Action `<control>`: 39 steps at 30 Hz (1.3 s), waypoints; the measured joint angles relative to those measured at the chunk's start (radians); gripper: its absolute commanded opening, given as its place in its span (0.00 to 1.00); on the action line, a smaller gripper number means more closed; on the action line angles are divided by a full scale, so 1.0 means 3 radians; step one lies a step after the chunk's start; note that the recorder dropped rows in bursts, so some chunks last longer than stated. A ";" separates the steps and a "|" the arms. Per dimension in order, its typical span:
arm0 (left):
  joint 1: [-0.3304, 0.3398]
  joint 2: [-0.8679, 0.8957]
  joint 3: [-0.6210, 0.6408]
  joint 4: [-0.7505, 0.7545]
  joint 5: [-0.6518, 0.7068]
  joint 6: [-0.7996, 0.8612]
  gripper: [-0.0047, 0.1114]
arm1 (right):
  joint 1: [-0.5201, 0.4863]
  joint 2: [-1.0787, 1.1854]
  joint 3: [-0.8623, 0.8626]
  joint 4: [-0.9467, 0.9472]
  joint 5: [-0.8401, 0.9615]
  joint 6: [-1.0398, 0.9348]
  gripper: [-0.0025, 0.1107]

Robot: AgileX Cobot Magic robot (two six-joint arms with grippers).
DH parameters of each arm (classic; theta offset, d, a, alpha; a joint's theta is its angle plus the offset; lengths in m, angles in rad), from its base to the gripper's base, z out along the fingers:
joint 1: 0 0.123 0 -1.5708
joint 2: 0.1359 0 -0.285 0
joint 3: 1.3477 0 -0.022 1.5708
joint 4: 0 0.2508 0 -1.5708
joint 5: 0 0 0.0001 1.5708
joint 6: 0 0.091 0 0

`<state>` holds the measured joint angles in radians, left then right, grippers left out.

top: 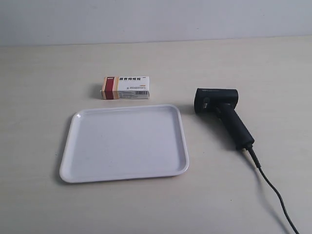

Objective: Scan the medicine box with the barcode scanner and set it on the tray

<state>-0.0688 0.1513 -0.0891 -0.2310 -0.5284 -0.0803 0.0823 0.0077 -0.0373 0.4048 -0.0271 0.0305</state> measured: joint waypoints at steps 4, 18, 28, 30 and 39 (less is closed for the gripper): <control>0.0000 0.1106 -0.0356 -0.0053 0.0078 0.0246 0.04 | 0.0000 0.0289 -0.0274 -0.0031 0.0090 0.0000 0.02; -0.0385 0.4933 -0.2389 0.5380 0.0683 -0.3358 0.04 | 0.0079 0.2282 -0.0678 -0.0039 0.0423 -0.0187 0.02; -0.0385 0.5971 -0.3730 0.6552 -0.0305 -0.4278 0.28 | 0.0610 0.3040 -0.0713 -0.0039 0.0040 -0.0236 0.02; -0.0385 0.6150 -0.3892 0.6568 -0.0269 -0.4276 0.50 | 0.0660 0.3129 -0.0713 -0.0039 -0.0086 -0.0236 0.02; -0.0385 0.6851 -0.4309 0.6598 -0.0616 -0.3588 0.93 | 0.0701 0.3343 -0.0721 -0.0060 -0.0265 -0.0236 0.02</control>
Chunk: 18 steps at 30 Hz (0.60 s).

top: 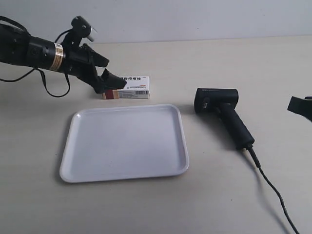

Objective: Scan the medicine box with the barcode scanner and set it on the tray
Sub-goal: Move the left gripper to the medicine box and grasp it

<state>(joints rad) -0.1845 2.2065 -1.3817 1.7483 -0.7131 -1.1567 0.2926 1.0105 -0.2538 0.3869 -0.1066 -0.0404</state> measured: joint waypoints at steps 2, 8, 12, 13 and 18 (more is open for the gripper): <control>0.0000 0.0127 -0.0104 0.0003 -0.0099 0.0113 0.93 | 0.0000 0.0000 0.0000 0.0000 -0.0008 0.0000 0.02; -0.0004 0.0497 -0.0460 0.0009 -0.0200 0.0202 0.93 | 0.0000 0.0000 0.0000 -0.0052 -0.0017 -0.0006 0.02; -0.0004 0.0675 -0.0614 0.0009 -0.0247 0.0249 0.90 | 0.0000 0.0000 0.0000 -0.0066 -0.0017 -0.0006 0.02; -0.0004 0.0704 -0.0641 0.0009 -0.0254 0.0249 0.84 | 0.0000 0.0000 0.0000 -0.0066 -0.0022 -0.0006 0.02; -0.0004 0.0786 -0.0679 0.0009 -0.0254 0.0309 0.42 | 0.0000 0.0000 0.0000 -0.0066 -0.0022 -0.0006 0.02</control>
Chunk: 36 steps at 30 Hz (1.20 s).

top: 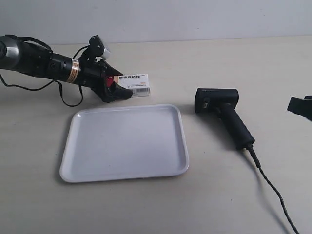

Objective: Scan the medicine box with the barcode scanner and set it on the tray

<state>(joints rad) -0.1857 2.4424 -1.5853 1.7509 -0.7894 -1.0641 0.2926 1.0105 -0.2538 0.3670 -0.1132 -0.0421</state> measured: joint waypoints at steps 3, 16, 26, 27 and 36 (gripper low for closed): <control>0.0000 -0.0007 0.0000 0.0000 -0.0048 0.0033 0.11 | 0.0000 0.0000 0.0000 -0.0014 -0.0033 0.0000 0.02; -0.0003 -0.1302 0.0844 0.0000 -0.1015 0.0385 0.13 | 0.0378 0.1205 -0.0603 -0.0251 0.0042 -0.0093 0.46; -0.0011 -0.2250 0.1964 0.0023 -0.1010 0.0830 0.04 | 0.0439 0.2411 -0.1311 -0.0321 0.0358 -0.0252 0.88; -0.0011 -0.2275 0.2019 0.0023 -0.1008 0.0837 0.04 | 0.0446 0.2462 -0.1349 -0.0337 0.0354 -0.0272 0.87; -0.0011 -0.2301 0.2305 0.0029 -0.0956 0.0979 0.04 | 0.0454 0.2938 -0.1780 -0.0429 0.0236 -0.0375 0.72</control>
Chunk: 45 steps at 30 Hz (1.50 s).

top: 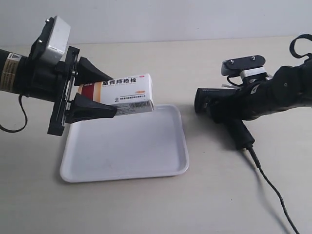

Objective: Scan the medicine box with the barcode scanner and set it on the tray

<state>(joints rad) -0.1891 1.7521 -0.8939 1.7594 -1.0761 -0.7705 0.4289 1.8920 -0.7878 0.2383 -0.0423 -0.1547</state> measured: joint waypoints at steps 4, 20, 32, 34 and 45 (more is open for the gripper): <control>0.0000 0.0000 0.0023 0.0000 0.0003 0.0009 0.04 | 0.0000 0.0150 -0.0160 -0.0020 0.0000 -0.0107 0.51; 0.0000 0.0441 0.0030 -0.0020 0.0443 0.0187 0.04 | 0.0000 -0.0618 -0.0208 -0.0220 0.1200 -0.0846 0.02; 0.0000 0.0537 0.0030 -0.0101 0.0562 0.0367 0.04 | 0.0000 -0.0717 -0.0208 -0.0253 0.1559 -0.0846 0.02; 0.0000 0.0568 0.0030 -0.0173 0.0555 0.0438 0.04 | 0.0037 -0.0759 -0.0208 -0.0259 0.1573 -0.0846 0.02; 0.0015 0.0730 0.0030 -0.0344 0.0305 0.0609 0.04 | 0.0156 -0.0793 -0.0208 -0.1860 0.1503 0.0542 0.02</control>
<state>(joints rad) -0.1848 1.9711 -0.8849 1.6563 -0.9846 -0.5878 0.4756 1.6541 -0.8502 -0.3198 0.4087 0.0079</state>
